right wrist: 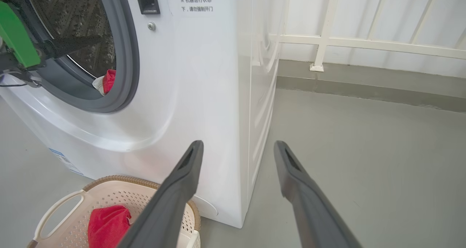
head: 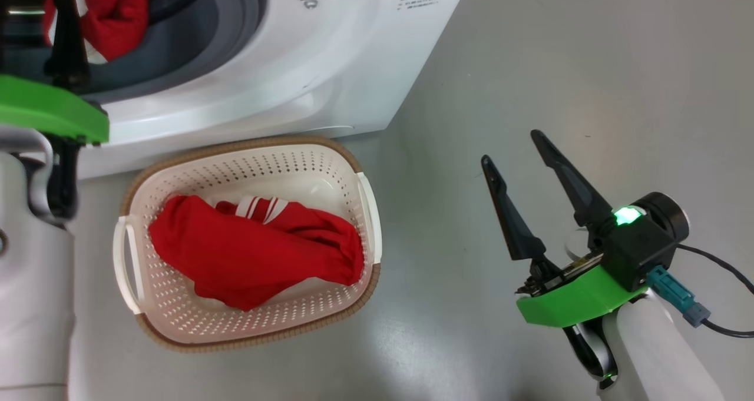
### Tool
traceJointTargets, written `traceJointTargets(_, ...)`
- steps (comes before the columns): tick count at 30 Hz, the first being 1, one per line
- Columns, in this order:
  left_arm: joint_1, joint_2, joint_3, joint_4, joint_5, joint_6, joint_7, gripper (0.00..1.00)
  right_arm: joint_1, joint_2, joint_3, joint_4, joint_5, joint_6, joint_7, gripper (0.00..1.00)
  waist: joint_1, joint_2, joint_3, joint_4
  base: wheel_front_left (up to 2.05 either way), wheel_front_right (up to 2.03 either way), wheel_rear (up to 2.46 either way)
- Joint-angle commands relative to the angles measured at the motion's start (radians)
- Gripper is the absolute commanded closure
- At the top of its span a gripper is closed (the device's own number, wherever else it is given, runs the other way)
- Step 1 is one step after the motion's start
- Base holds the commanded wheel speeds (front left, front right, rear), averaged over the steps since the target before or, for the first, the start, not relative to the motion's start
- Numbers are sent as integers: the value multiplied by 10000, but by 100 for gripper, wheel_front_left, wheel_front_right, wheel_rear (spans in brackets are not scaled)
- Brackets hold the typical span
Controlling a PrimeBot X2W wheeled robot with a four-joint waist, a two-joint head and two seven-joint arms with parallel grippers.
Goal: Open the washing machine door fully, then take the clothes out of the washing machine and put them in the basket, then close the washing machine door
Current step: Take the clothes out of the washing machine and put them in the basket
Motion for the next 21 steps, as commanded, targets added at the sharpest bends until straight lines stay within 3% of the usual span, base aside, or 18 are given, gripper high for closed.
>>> traceJointTargets(1, -225, 553, 160, -76, -115, -50, 173, 0, -39, 38, 261, -256, 31, 63, -65, 0, 0, -1, 66, -52, 0, 0, 0)
traceJointTargets(15, -1822, 1173, -745, 1238, -576, -43, 3871, 0, -229, 70, 423, -53, 349, 63, -65, 0, 0, -1, 269, -321, 0, 0, 0)
traceJointTargets(21, -2090, 1440, -1033, 1574, -294, 334, 4813, 0, -332, 89, 803, -33, 613, 63, -65, 0, 0, -1, 384, -565, 0, 0, 0)
